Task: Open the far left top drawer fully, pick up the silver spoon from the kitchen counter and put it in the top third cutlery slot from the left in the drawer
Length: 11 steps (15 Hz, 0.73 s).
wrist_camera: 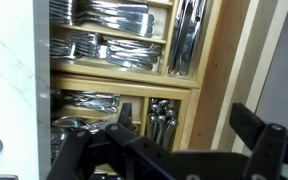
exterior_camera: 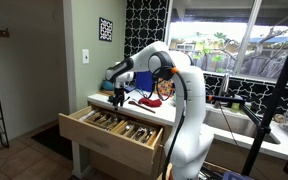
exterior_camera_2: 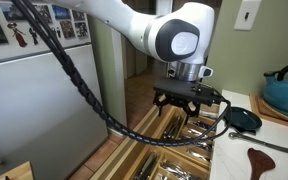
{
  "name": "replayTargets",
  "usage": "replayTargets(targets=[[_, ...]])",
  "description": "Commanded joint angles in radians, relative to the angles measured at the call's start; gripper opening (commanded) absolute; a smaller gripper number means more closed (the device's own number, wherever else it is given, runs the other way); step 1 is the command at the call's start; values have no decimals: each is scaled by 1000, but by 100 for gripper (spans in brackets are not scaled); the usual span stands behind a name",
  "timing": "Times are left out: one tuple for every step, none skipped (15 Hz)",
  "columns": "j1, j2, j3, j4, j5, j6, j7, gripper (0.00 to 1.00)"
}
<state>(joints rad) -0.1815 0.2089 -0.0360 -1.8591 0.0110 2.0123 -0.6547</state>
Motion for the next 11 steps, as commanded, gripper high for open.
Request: replayTargets(targets=[[13, -86, -20, -80, 10, 17, 93, 100], [15, -95, -21, -82, 6, 10, 117, 100], [16, -104, -22, -86, 4, 3, 136, 100], [18, -110, -22, -89, 3, -1, 156, 100], [19, -118, -22, -94, 2, 6, 165, 100], [16, -81, -21, -48, 5, -3, 128, 100], [18, -88, -21, -54, 5, -3, 137, 100], [19, -91, -22, -57, 5, -3, 142, 100], [20, -93, -22, -58, 5, -3, 144, 100], [20, -94, -22, -58, 5, -3, 145, 100], [20, -94, -22, -59, 5, -3, 146, 100]])
